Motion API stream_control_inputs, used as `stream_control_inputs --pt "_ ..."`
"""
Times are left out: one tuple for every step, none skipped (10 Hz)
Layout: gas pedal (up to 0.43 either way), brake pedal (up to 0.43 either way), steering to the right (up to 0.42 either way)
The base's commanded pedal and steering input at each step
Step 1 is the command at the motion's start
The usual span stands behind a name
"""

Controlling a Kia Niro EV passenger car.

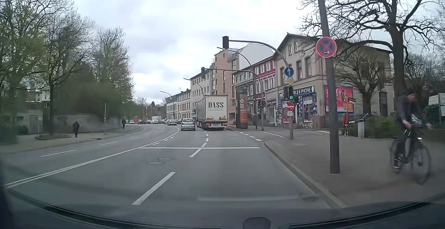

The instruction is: Follow the waypoints while adhering to traffic rules and regulations

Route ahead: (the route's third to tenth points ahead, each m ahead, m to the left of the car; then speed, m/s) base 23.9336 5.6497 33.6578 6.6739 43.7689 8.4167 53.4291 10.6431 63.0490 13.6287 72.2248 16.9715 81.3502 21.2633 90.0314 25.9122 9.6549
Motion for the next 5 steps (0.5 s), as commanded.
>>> stream_control_inputs --pt "0.177 0.0 -0.005" --pt "0.177 0.0 -0.005" --pt "0.177 0.0 -0.005" --pt "0.177 0.0 -0.006" --pt "0.177 0.0 -0.009"
